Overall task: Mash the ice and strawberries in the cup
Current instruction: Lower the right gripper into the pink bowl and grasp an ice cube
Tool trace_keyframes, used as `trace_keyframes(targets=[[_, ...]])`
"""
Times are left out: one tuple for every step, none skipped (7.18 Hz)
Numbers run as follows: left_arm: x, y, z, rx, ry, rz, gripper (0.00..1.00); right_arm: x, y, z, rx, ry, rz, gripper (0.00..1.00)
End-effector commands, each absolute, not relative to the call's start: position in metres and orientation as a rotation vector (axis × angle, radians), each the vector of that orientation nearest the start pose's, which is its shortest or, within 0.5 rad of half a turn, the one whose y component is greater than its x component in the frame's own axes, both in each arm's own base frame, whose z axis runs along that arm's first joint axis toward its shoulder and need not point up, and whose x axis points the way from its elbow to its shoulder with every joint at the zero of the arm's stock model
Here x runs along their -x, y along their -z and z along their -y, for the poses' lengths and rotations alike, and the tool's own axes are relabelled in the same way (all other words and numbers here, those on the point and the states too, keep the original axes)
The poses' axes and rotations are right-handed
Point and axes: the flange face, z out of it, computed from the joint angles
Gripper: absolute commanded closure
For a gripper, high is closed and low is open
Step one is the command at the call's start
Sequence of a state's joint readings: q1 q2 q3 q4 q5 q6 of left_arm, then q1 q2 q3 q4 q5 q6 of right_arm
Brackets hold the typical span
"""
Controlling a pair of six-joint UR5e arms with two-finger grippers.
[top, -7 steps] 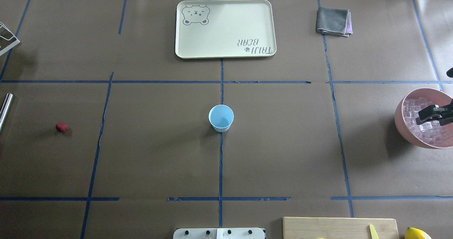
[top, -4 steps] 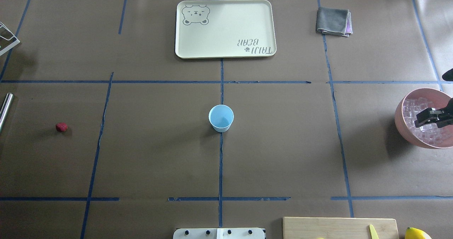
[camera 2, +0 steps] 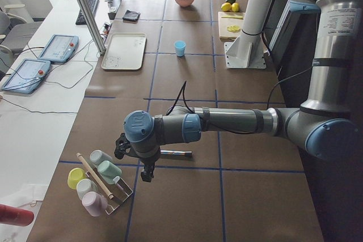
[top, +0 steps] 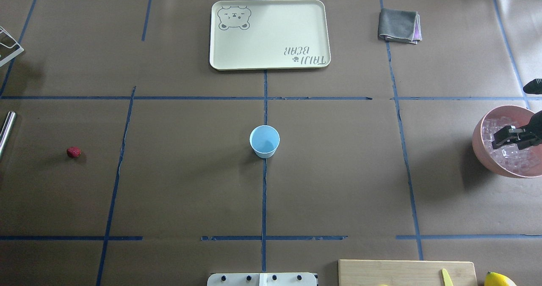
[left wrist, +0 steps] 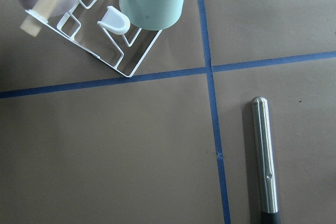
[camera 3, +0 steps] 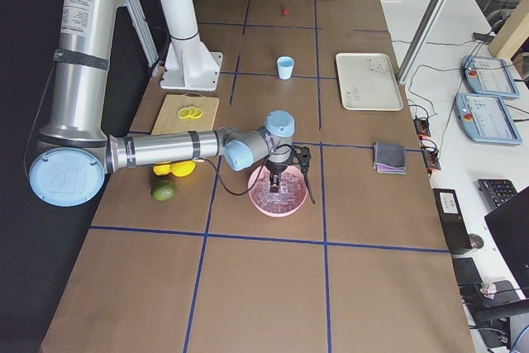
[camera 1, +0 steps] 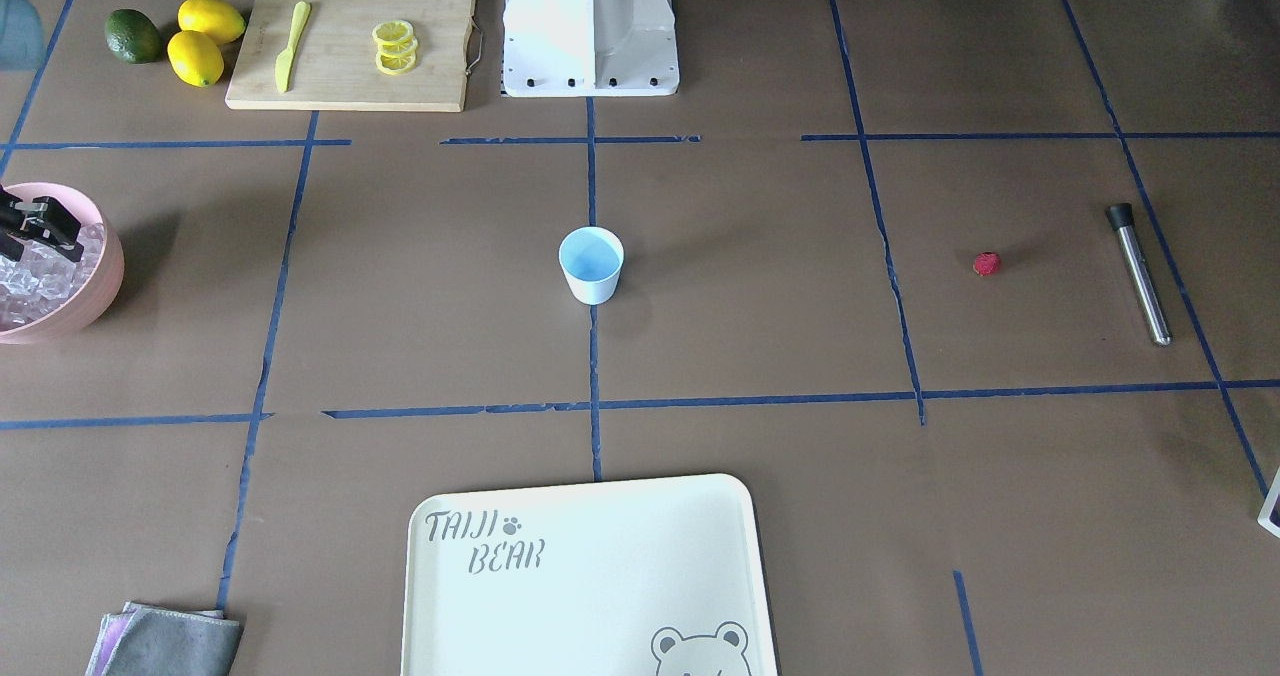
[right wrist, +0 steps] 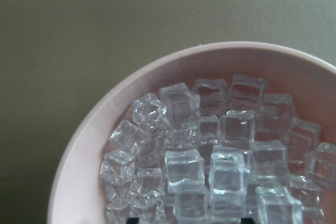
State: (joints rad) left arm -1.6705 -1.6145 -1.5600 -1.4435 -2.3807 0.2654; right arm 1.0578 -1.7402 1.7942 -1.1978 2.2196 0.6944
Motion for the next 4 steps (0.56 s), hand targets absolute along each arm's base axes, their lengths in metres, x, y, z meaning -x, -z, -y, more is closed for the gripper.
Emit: trace_keyframes(targets=[[0.1112,-0.6500,0.4966,-0.063,-0.120,-0.812,0.00,0.1536,-0.5915,0.4212,0.027,-0.032,0.764,0.29],[0.1112,-0.6500,0.4966,-0.063,-0.120,-0.812,0.00,0.1540,-0.5921,0.4203,0.030,-0.031,0.764,0.30],[0.1112,-0.6500,0.4966,-0.063,-0.120,-0.812,0.00,0.1538,-0.5928,0.4196,0.033,-0.032,0.764,0.30],[0.1112,-0.6492,0.4974,-0.064,-0.119,-0.812,0.00,0.1537,-0.5928,0.4196,0.033,-0.032,0.764,0.31]])
